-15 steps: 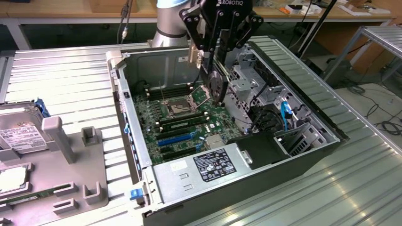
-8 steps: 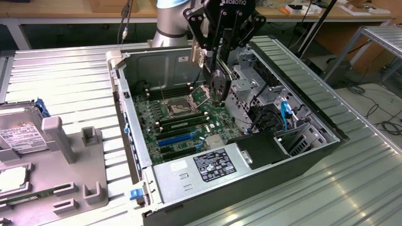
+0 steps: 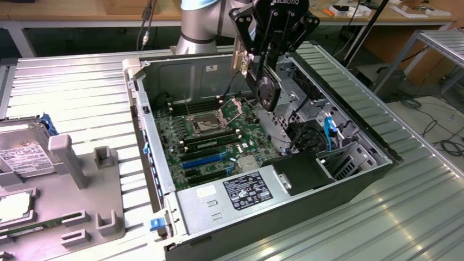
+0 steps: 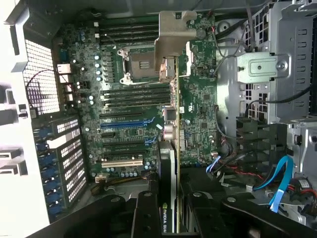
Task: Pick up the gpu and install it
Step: 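Insert the gpu into the slot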
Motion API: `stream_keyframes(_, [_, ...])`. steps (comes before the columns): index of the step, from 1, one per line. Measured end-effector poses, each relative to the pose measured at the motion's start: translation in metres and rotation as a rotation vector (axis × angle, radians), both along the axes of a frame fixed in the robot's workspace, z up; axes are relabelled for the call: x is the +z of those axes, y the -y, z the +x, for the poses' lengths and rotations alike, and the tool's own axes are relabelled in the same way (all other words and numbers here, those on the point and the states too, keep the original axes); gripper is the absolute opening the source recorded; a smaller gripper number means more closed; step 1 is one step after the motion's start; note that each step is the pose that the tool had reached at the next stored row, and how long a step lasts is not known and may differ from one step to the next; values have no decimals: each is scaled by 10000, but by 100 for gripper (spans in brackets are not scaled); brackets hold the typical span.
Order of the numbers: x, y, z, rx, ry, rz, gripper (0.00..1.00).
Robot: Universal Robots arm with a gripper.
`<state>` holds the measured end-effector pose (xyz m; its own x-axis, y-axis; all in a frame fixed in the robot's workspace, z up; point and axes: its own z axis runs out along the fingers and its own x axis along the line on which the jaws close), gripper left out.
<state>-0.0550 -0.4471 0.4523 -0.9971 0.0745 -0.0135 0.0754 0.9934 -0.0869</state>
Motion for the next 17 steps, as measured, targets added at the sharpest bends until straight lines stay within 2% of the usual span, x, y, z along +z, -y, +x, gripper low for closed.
stream_keyframes(17, [0,0,-20,103,-1,0,27])
